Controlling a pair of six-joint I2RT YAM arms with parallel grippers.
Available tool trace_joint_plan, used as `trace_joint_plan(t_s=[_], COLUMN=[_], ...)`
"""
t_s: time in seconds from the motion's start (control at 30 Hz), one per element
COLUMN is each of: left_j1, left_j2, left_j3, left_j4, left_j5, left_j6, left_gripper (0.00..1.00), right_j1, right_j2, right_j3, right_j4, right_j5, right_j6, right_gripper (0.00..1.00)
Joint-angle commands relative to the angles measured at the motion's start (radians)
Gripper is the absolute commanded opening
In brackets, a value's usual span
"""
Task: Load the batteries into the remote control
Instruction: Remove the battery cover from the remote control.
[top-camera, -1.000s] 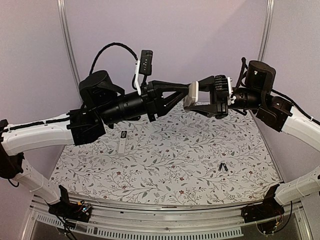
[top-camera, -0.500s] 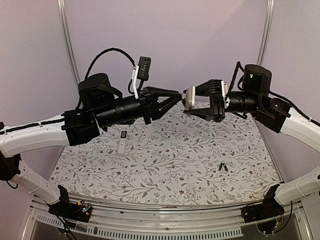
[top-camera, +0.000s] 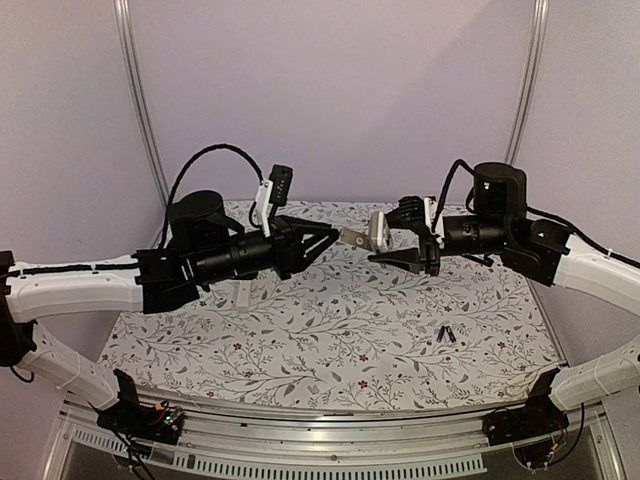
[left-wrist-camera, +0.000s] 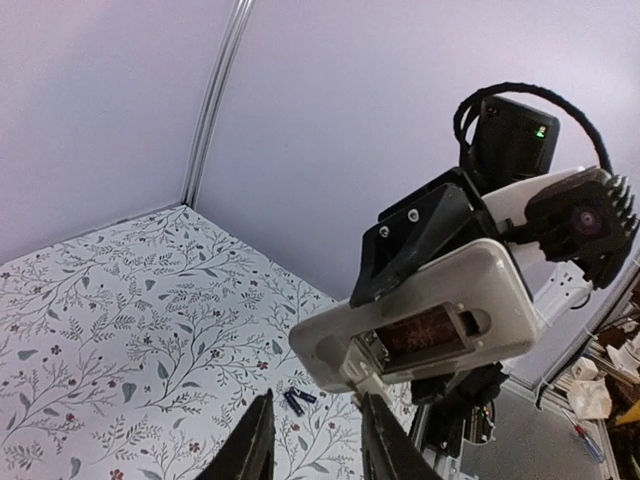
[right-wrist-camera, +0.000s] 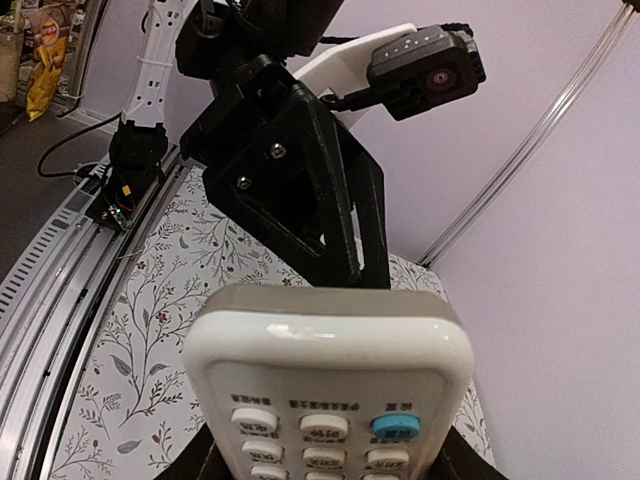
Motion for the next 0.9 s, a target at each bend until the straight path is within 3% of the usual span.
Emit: trace_joint_plan(t_s=[0.0,0.23,0.47,0.87], left_j1=[0.043,0.085,0.105,0.110], left_j2=[0.047,0.175,0.291,0.273], left_j3=[-0.141,-0.246,-0.292,-0.208], left_j4=[0.089,0.126,0.108,-0.057], left_j5=[0.022,0.063,0.076,0.028], left_j6=[-0.057,-0.097,-0.078,0.066], left_gripper=[0.29,0.29,0.30,0.39], right_j1=[0.006,-0.008,-0.028,-0.029], right_j2=[-0.001,0.116,0.252,0.243], right_j3=[-0.081,-0.189,-0.171,-0.118], right_j4=[-0.005,0.013,0.015,0.023], right_j5=[0.075,0.101,0.121,0.186], right_j6=[0.042,0.065,0.086,0.203], right_gripper=[0.02,0.01,0.00,0.01])
